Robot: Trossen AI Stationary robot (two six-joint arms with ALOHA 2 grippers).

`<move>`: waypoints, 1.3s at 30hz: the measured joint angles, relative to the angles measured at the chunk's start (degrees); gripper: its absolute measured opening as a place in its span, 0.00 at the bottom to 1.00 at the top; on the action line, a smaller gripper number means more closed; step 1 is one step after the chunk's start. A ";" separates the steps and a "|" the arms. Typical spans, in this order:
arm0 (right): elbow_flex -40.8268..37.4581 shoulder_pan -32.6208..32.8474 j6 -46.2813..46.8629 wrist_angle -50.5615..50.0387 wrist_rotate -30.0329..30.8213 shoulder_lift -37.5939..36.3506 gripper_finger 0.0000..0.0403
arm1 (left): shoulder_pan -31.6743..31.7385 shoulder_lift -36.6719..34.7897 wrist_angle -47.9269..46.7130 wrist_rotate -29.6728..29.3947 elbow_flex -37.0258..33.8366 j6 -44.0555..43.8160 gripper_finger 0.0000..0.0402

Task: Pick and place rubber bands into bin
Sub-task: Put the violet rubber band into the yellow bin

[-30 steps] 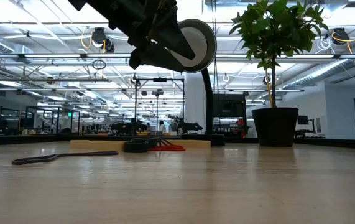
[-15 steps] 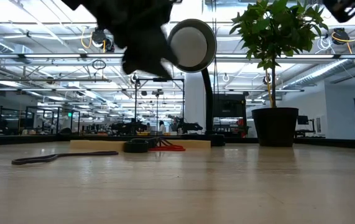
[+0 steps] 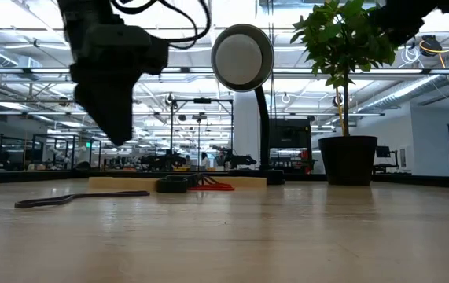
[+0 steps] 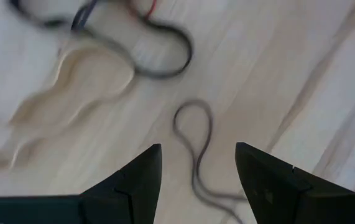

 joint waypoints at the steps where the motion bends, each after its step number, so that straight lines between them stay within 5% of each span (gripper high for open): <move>1: 0.00 -0.52 -0.11 -0.01 -0.26 0.36 0.41 | -0.06 0.02 -0.75 0.16 0.00 -1.85 0.53; 16: -0.07 -6.24 -0.27 0.10 -7.79 3.77 0.41 | -0.59 8.58 -1.31 7.94 -0.04 -10.01 0.53; 34: -0.07 -6.92 -1.42 -0.16 -7.50 3.84 0.41 | -0.70 13.03 -1.21 11.86 0.22 -10.04 0.53; 39: -0.07 -6.92 -1.57 -0.16 -7.48 3.84 0.41 | -0.68 13.09 -1.46 12.12 0.14 -10.16 0.45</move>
